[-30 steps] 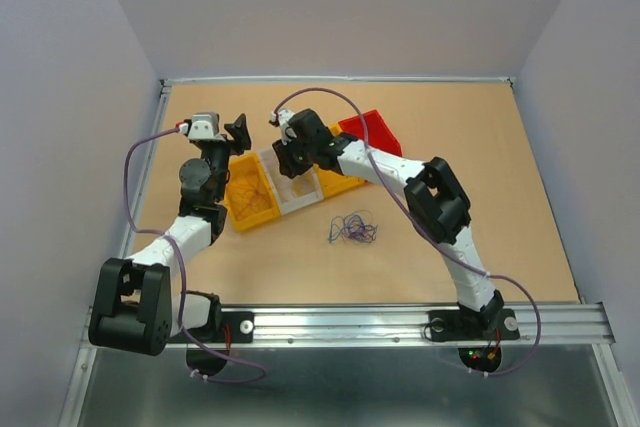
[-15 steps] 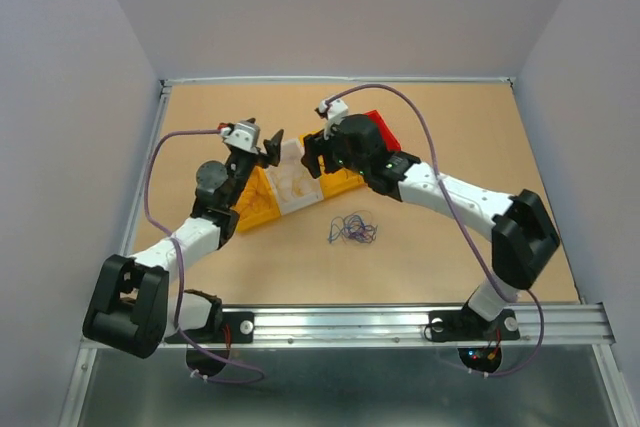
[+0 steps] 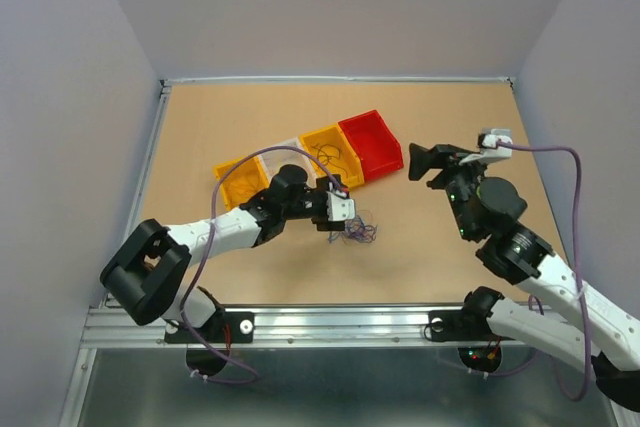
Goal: Untangle the cables
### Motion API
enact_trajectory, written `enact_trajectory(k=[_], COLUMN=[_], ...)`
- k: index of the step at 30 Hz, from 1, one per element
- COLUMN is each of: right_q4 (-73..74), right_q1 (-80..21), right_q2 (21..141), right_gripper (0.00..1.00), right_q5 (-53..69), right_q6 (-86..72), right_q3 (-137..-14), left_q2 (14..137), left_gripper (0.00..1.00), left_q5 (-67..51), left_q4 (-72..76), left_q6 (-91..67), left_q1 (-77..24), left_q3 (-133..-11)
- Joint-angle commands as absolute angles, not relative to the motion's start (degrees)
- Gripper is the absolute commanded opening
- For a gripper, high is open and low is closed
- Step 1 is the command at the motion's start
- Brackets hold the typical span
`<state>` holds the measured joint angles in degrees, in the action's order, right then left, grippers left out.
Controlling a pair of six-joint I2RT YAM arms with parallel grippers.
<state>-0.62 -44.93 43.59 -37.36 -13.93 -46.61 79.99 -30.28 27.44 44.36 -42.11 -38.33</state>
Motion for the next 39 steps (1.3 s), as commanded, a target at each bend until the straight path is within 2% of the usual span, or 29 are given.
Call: enact_trajectory(k=[1, 4, 9, 12, 13, 15, 16, 23, 30, 39], right_q4=[-1.2, -0.7, -0.6, -0.4, -0.4, -0.2, -0.2, -0.3, -0.9, -0.9], right_q1=[-44.8, -44.8, -44.8, -44.8, -44.8, -44.8, -44.8, -44.8, -44.8, -44.8], right_q2=[37.8, 34.7, 37.9, 40.9, 41.5, 42.3, 42.5, 40.7, 39.4, 39.2], right_gripper=[0.88, 0.88, 0.89, 0.89, 0.89, 0.89, 0.89, 0.89, 0.90, 0.90], right_q5=[-41.3, -40.0, -38.1, -37.5, -37.3, -35.2, -34.4, -28.0, -28.4, -28.2], right_q6=[-13.7, -13.8, -13.3, -12.8, -12.7, -12.2, -12.0, -11.2, -10.7, -10.7], right_q3=[-42.9, -42.5, -43.6, -44.6, -44.8, -45.2, -45.3, -44.6, -43.7, -43.6], left_q2=[82.2, 85.5, 90.8, 92.5, 92.4, 92.1, 91.9, 87.6, 80.9, 80.4], left_gripper=[0.79, 0.74, 0.59, 0.42, 0.29, 0.15, 0.00, 0.00, 0.00, 0.00], left_q5=[-33.9, -36.4, -38.7, -38.7, -38.8, -39.2, -39.6, -43.7, -49.3, -47.5], left_q4=[13.8, 4.1, -4.8, -7.8, -8.3, -8.4, -8.7, -10.5, -9.9, -11.2], left_q6=[54.3, 57.2, 60.6, 61.4, 61.6, 62.2, 62.3, 61.8, 59.9, 60.0], left_q1=[-42.5, -42.5, -42.6, -42.6, -42.7, -42.7, -42.7, -42.6, -40.1, -39.9], left_q3=[-43.1, -47.6, -54.0, -55.8, -55.8, -55.5, -55.5, -56.0, -54.7, -54.6])
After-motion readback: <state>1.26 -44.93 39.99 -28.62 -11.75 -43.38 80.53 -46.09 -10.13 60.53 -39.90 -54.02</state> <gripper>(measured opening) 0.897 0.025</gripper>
